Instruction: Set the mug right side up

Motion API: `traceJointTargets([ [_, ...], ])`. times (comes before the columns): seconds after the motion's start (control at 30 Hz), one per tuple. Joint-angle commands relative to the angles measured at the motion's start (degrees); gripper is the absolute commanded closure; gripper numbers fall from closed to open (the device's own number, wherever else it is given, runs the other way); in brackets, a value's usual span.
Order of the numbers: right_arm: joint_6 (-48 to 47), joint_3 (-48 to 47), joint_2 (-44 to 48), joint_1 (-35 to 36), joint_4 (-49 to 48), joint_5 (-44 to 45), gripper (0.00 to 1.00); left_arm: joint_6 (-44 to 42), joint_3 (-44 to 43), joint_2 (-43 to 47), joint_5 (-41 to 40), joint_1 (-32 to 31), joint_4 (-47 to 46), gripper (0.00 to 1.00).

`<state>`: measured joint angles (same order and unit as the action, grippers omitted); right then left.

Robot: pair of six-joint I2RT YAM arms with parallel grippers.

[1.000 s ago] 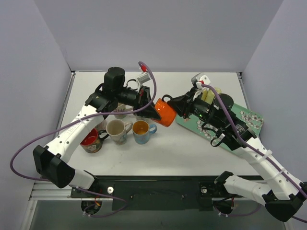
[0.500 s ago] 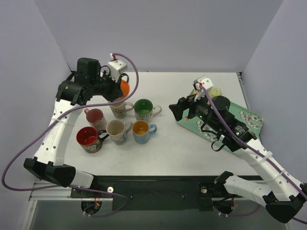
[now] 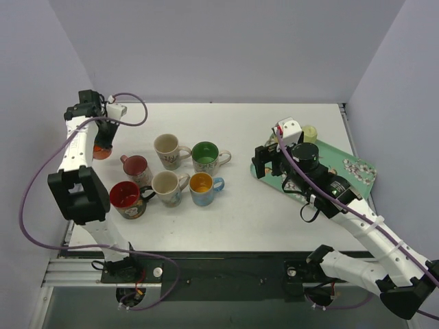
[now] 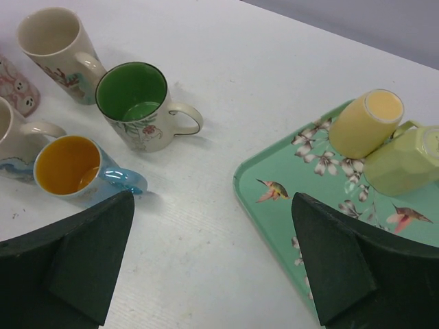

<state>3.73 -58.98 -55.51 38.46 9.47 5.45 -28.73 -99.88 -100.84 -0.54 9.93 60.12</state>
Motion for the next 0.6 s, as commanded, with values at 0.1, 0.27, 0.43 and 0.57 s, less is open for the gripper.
traceJointTargets([
  [0.1,0.1,0.0,-0.2,-0.7,1.5,12.4,0.04,-0.5,-2.4,-10.7,0.2,3.9,-5.4,1.0],
  [0.27,1.8,-5.6,-3.8,-7.1,7.4,13.7,0.04,0.2,-2.6,-16.8,1.7,4.7,-6.0,1.0],
  [0.43,4.4,-12.3,-12.1,-18.6,12.1,14.2,0.03,0.1,-0.6,-17.5,4.0,4.7,-8.1,1.0],
  [0.57,7.3,-17.8,-20.1,-28.1,12.6,8.5,0.03,-0.4,-0.8,-18.1,5.9,5.1,-7.6,0.68],
])
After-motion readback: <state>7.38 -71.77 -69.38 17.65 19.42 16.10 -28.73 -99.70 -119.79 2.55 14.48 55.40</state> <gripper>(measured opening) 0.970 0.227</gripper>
